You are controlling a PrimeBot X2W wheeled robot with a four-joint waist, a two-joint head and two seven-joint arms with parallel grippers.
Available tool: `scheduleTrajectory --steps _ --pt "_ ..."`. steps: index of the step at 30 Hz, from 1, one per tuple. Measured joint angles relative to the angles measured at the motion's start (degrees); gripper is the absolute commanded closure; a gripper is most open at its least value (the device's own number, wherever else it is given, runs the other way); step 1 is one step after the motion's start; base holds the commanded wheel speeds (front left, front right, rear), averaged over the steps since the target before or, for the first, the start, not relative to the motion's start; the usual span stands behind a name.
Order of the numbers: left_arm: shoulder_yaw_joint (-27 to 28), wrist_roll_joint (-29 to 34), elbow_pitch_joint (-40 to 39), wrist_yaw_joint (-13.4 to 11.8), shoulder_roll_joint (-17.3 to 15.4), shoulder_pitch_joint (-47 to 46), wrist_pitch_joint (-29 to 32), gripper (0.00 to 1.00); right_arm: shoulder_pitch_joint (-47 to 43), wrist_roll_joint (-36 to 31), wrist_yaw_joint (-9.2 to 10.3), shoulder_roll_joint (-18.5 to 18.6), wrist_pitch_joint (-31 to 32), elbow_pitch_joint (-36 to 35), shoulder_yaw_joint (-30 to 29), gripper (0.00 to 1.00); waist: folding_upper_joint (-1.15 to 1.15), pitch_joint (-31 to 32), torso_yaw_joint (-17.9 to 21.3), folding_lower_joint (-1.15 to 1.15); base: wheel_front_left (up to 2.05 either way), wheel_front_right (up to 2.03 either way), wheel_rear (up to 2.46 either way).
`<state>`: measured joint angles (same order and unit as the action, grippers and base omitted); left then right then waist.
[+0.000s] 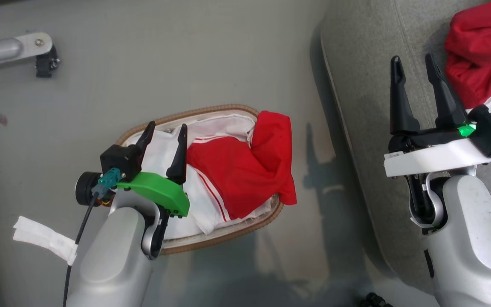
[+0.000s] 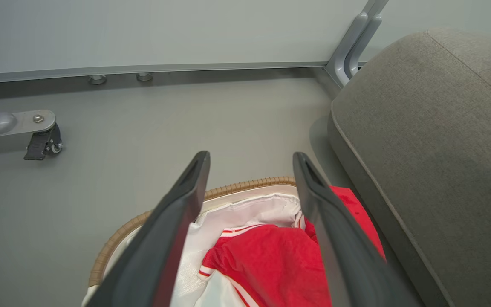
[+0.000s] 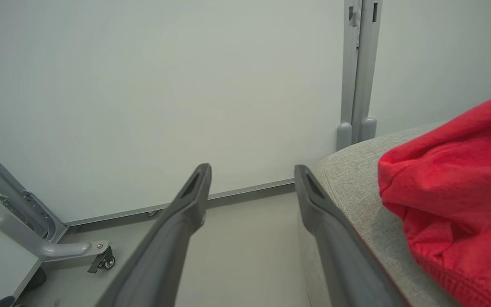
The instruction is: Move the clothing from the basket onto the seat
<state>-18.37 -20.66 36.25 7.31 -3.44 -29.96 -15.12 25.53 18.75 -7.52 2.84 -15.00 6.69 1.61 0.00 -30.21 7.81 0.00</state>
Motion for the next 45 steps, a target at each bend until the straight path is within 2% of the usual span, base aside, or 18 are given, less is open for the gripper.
scheduleTrajectory --steps 14,25,33,45 --pt "-12.22 -10.60 11.84 0.00 -2.18 -9.38 0.00 0.00 4.09 2.49 0.00 0.01 0.00 -3.70 3.07 0.00 0.00 -11.27 6.09 0.00 0.00 0.00 0.00" --pt "-21.45 -17.28 21.00 0.01 -1.36 -16.15 0.45 0.00 5.64 2.98 0.00 0.01 0.00 -6.44 4.15 0.00 0.00 -16.64 10.18 0.01 0.00 0.00 0.00" --pt "-24.35 -20.17 28.64 0.01 -0.11 -20.09 2.49 0.00 4.89 1.72 0.00 -0.01 0.00 -7.99 4.00 0.00 0.00 -17.50 10.51 0.00 0.00 0.00 0.00" --pt "-30.47 -22.86 32.33 0.01 0.57 -20.85 6.98 0.00 4.44 0.10 0.00 -0.01 0.00 -9.72 4.26 0.00 0.00 -17.81 9.45 0.00 0.00 0.00 0.00"
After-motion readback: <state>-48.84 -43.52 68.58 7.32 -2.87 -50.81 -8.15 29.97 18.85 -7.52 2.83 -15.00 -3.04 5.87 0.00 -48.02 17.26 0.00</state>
